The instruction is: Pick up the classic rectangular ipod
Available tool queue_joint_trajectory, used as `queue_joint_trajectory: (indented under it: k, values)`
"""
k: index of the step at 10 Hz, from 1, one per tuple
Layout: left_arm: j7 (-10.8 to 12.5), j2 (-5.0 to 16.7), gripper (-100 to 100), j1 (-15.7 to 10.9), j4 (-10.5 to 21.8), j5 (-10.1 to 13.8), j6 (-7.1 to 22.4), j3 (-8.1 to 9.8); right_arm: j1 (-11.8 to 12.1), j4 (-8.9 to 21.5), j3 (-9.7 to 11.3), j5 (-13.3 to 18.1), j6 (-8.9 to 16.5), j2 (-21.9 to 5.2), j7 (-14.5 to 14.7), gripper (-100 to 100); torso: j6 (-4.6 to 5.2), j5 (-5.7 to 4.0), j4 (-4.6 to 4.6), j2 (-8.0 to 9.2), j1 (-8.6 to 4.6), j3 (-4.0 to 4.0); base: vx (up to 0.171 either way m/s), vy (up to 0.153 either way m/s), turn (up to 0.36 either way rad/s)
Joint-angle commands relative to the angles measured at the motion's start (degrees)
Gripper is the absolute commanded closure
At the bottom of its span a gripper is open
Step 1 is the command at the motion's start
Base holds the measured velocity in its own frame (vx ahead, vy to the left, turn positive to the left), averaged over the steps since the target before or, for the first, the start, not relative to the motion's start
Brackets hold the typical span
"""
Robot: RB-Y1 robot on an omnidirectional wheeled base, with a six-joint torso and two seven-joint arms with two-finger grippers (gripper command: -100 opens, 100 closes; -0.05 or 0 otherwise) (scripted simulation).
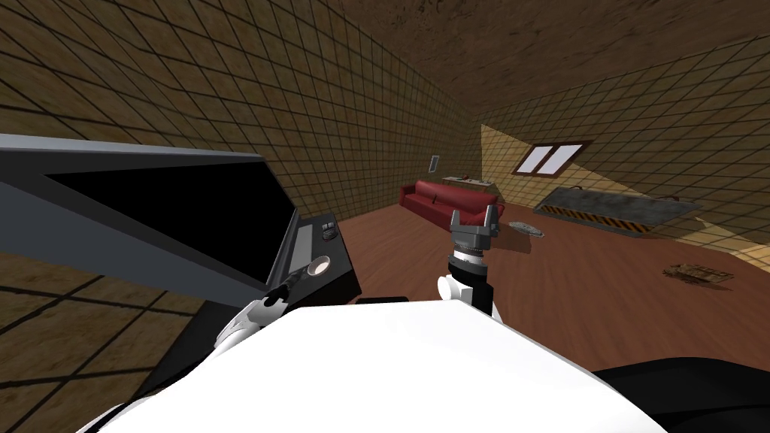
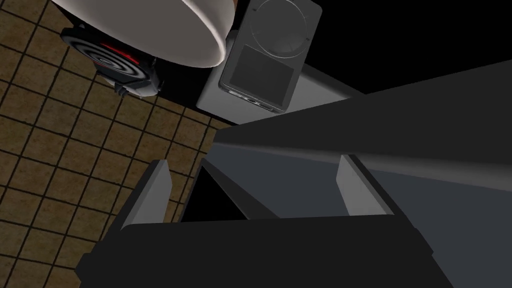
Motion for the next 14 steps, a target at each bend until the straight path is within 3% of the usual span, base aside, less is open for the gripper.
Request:
queue_joint_trajectory:
  k: [1, 3, 7, 8, 9, 10, 11, 13, 14]
  values:
    - [0.6, 0.3, -100, 0.2, 0.3, 1.0, -1.0, 0.65, 0.0, 0.0, 0.0, 0.0, 0.0, 0.0, 0.0, 0, 0.00, 0.00, 0.00, 0.00, 0.00, 0.00, -0.116, -0.112, -0.115]
    - [-0.9, 1.2, -100, -0.6, 0.6, 1.8, 1.5, -1.94, 0.0, 0.0, 0.0, 0.0, 0.0, 0.0, 0.0, 0, 0.01, 0.02, 0.04, 0.16, 0.19, 0.09, -0.082, -0.003, -0.082]
    - [-2.2, 1.8, -100, -1.7, 1.2, 0.9, 5.9, -6.45, 0.0, 0.0, 0.0, 0.0, 0.0, 0.0, 0.0, 0, -0.01, 0.17, -0.14, -0.70, 0.79, -0.39, 0.091, 0.095, 0.004]
    - [-2.4, 1.9, -100, -1.9, 1.4, 0.7, 6.7, -7.27, 0.0, 0.0, 0.0, 0.0, 0.0, 0.0, 0.0, 0, 0.00, 0.16, -0.15, -0.71, 0.76, -0.41, 0.096, 0.084, 0.005]
    - [-2.2, 2.0, -100, -2.0, 1.8, 1.0, 5.8, -6.87, 0.0, 0.0, 0.0, 0.0, 0.0, 0.0, 0.0, 0, -0.01, 0.15, -0.14, -0.68, 0.73, -0.39, 0.043, 0.038, -0.004]
    - [-2.2, 2.0, 0, -2.0, 1.7, 1.0, 6.0, -7.00, 0.0, 0.0, 0.0, 0.0, 0.0, 0.0, 0.0, 0, -0.01, 0.13, -0.12, -0.52, 0.58, -0.30, 0.008, 0.008, -0.002]
    - [-2.8, 2.0, -100, -2.1, 0.9, -0.1, 4.4, -5.41, 0.0, 0.0, 0.0, 0.0, 0.0, 0.0, 0.0, 0, -0.01, 0.10, -0.08, -0.38, 0.46, -0.22, 0.015, -0.012, 0.178]
    - [-2.8, 1.9, -100, -2.3, 1.6, -0.2, 4.1, -5.39, 0.0, 0.0, 0.0, 0.0, 0.0, 0.0, 0.0, 0, -0.02, 0.06, -0.08, -0.35, 0.27, -0.20, 0.011, -0.024, 0.076]
    - [-2.9, 1.9, 100, -2.3, 1.5, -0.2, 4.1, -5.33, 0.0, 0.0, 0.0, 0.0, 0.0, 0.0, 0.0, 0, 0.00, 0.06, -0.07, -0.32, 0.32, -0.18, 0.000, 0.000, 0.000]
